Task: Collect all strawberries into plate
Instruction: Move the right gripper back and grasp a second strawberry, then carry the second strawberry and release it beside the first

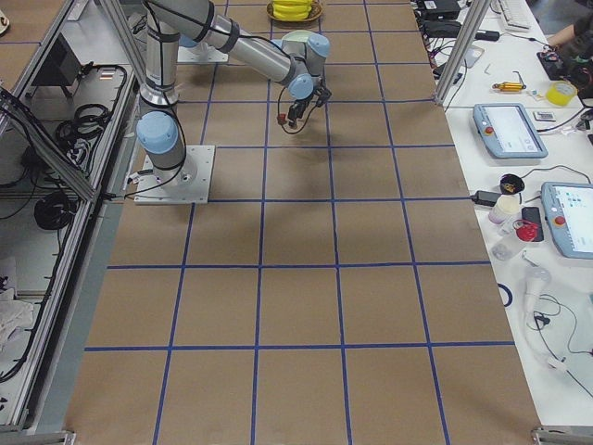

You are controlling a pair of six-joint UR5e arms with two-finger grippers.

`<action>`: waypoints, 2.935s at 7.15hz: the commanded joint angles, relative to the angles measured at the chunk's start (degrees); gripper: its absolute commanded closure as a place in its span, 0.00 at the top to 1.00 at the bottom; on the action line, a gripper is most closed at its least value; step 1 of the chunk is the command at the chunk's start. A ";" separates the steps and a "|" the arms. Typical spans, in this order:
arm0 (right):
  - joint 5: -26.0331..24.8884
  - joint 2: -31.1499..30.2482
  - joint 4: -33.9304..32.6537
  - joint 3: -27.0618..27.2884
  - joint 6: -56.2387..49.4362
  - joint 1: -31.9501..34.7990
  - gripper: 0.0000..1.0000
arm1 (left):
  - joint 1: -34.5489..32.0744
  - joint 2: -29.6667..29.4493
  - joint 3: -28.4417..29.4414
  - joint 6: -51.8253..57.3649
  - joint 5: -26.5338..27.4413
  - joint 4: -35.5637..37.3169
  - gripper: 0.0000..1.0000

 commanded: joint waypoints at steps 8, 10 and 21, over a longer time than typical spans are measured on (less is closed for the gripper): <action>16.98 0.54 -0.92 -5.34 0.03 1.05 0.00 | 0.09 -0.03 0.00 0.00 -0.13 0.09 1.00; 19.58 2.99 -5.56 -5.42 0.81 4.89 0.00 | 0.09 -0.03 0.00 0.00 -0.13 0.09 1.00; 9.50 -1.21 -7.00 -5.34 -7.52 5.72 0.99 | 0.09 -0.03 0.00 0.00 -0.13 0.09 1.00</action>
